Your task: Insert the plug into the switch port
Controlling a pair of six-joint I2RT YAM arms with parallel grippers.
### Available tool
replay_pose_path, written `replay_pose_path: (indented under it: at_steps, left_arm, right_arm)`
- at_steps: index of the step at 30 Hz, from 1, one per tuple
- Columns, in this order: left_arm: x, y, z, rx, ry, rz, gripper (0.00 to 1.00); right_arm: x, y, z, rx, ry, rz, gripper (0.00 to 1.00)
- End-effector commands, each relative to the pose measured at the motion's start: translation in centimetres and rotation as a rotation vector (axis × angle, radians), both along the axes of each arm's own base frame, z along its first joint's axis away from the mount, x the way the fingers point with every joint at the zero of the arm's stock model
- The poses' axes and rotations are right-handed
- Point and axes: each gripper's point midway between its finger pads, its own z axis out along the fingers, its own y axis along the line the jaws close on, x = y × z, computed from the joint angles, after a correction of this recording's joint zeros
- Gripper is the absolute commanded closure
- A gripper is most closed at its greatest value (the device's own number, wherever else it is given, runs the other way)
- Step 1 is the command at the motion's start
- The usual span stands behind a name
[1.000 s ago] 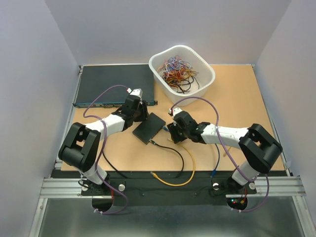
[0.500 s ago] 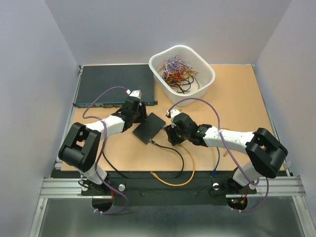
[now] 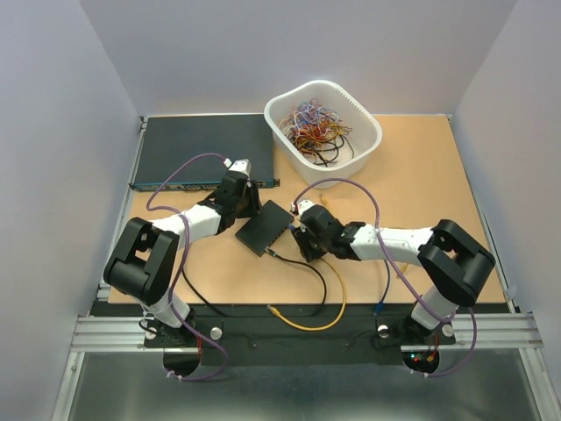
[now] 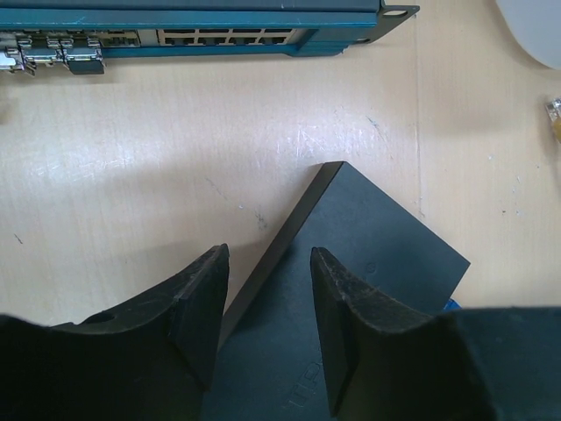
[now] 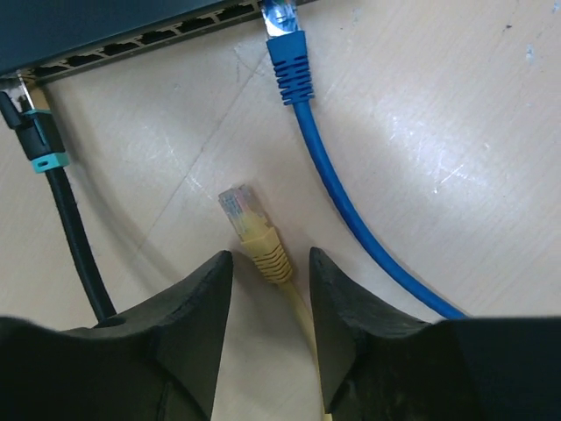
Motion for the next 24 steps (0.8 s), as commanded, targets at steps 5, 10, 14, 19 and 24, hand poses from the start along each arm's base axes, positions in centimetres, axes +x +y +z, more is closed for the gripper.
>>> replay_pose_path:
  at_steps: [5, 10, 14, 19, 24]
  left_arm:
    - [0.1, 0.3, 0.2, 0.000, -0.022, -0.006, 0.48]
    - [-0.1, -0.1, 0.0, -0.010, -0.014, -0.019, 0.50]
    - [0.0, -0.2, 0.8, -0.028, -0.030, -0.015, 0.51]
    - [-0.7, -1.8, 4.7, -0.154, -0.115, -0.076, 0.52]
    - [-2.5, -3.3, 11.4, -0.327, -0.289, -0.166, 0.52]
  right_arm:
    - [-0.4, 0.7, -0.9, -0.041, 0.013, 0.031, 0.86]
    - [-0.1, 0.9, -0.7, -0.055, -0.003, 0.034, 1.00]
    - [1.0, 1.1, 2.3, -0.013, -0.081, 0.014, 1.00]
    - [2.6, 1.5, 8.4, 0.088, -0.224, -0.020, 1.00]
    - [2.4, 1.7, 12.3, 0.199, -0.322, 0.007, 1.00]
